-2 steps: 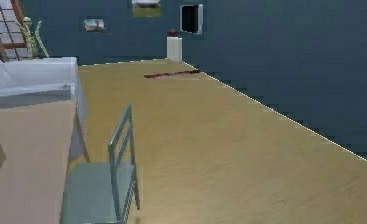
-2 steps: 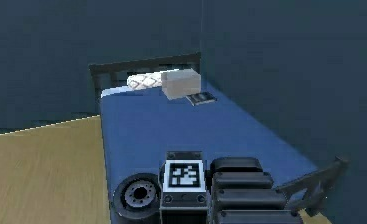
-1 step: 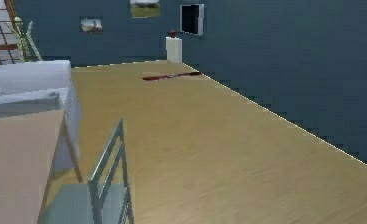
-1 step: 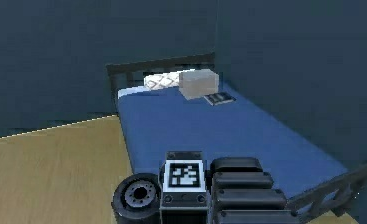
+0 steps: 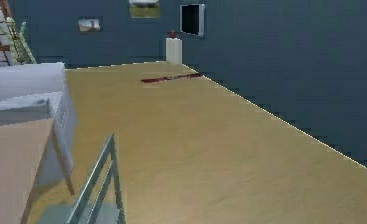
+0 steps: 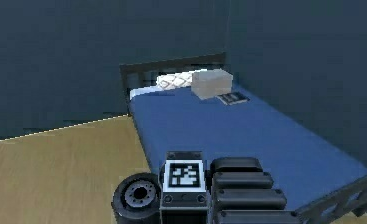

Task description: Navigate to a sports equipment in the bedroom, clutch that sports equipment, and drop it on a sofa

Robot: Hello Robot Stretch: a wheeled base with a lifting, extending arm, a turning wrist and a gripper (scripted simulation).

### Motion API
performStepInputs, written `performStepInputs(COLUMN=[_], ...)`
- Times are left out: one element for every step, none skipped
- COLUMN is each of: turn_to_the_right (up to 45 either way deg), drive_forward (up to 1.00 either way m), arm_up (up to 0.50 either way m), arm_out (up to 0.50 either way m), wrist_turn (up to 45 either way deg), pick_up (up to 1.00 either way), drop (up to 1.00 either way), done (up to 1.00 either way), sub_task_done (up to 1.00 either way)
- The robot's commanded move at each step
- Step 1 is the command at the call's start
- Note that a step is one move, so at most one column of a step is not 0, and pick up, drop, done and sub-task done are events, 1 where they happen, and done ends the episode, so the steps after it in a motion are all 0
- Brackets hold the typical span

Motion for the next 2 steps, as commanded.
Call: performStepInputs(turn_to_the_right=[15.0, 0.0], drive_forward=[0.0, 0.6], arm_up=[0.0, 0.0], arm_out=[0.0, 0.0], wrist_turn=[0.0, 0.0], pick_up=[0.0, 0.0], drop=[0.0, 0.0], done=[0.0, 0.0], sub_task_done=[0.0, 0.0])
